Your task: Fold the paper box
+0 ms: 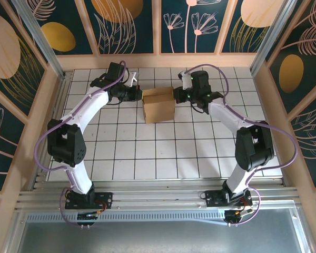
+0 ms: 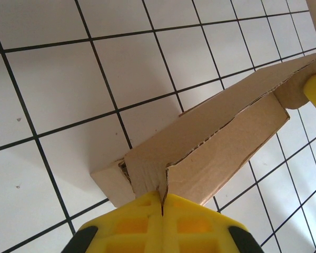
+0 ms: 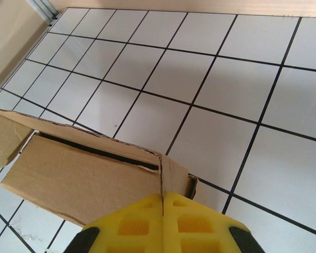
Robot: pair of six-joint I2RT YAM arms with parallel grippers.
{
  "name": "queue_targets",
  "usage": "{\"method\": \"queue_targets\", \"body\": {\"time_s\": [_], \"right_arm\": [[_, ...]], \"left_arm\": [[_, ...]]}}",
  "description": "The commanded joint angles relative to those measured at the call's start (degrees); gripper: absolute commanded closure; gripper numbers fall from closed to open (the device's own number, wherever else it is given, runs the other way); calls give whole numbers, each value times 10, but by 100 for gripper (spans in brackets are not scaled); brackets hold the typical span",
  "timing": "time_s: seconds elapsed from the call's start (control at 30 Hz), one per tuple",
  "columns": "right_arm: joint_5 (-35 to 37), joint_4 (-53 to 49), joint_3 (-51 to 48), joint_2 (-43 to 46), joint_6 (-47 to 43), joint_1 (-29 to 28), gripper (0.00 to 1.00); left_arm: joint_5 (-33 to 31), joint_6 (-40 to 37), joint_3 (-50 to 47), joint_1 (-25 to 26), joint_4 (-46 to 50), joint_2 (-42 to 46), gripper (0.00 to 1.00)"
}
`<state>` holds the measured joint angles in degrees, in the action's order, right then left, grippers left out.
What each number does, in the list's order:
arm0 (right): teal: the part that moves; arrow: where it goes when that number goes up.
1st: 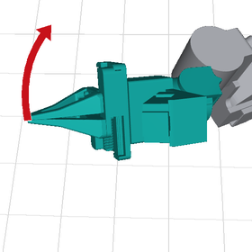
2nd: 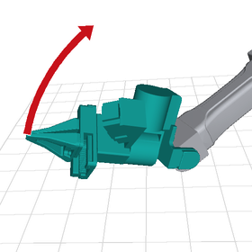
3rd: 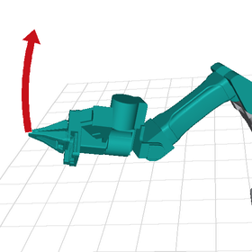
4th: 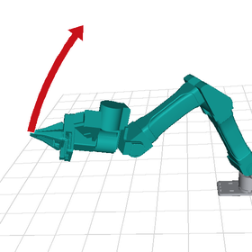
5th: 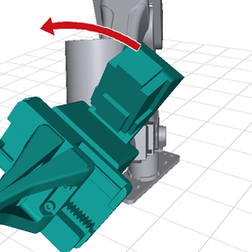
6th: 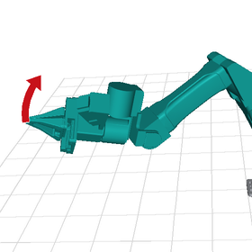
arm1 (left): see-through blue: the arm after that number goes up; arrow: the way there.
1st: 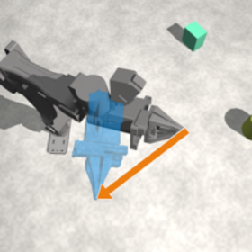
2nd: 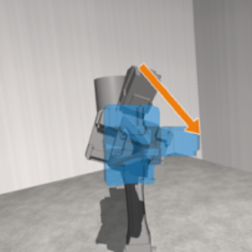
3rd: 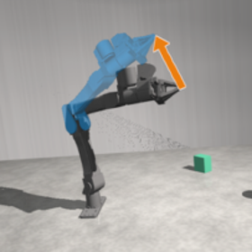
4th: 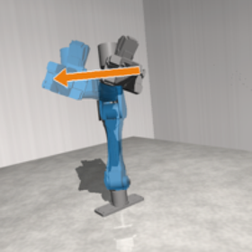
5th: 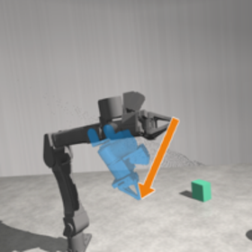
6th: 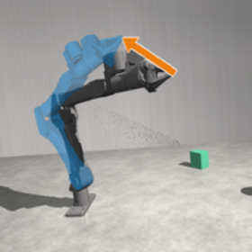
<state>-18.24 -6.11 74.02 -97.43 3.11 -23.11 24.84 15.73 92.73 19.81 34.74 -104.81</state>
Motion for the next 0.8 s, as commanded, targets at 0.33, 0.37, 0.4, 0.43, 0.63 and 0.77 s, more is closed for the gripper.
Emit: {"method": "queue_targets", "body": {"time_s": [0.33, 0.37, 0.4, 0.43, 0.63, 0.77], "right_arm": [[7, -20, -67, 31, -16, -30, 100], [11, -14, -72, 33, -12, -32, 100], [14, -9, -77, 35, -7, -33, 100], [15, -3, -83, 37, -2, -35, 100], [23, 33, -120, 52, 17, -39, 100], [24, 37, -128, 58, 22, -44, 100]], "left_arm": [[17, -11, -17, 11, -16, 27, 100], [16, -7, -18, 12, -17, 27, 100], [18, -3, -18, 12, -19, 26, 100], [22, 1, -17, 13, -20, 26, 100], [17, 49, -15, 16, -32, 24, 100], [8, 74, -14, 17, -35, 26, 100]]}}
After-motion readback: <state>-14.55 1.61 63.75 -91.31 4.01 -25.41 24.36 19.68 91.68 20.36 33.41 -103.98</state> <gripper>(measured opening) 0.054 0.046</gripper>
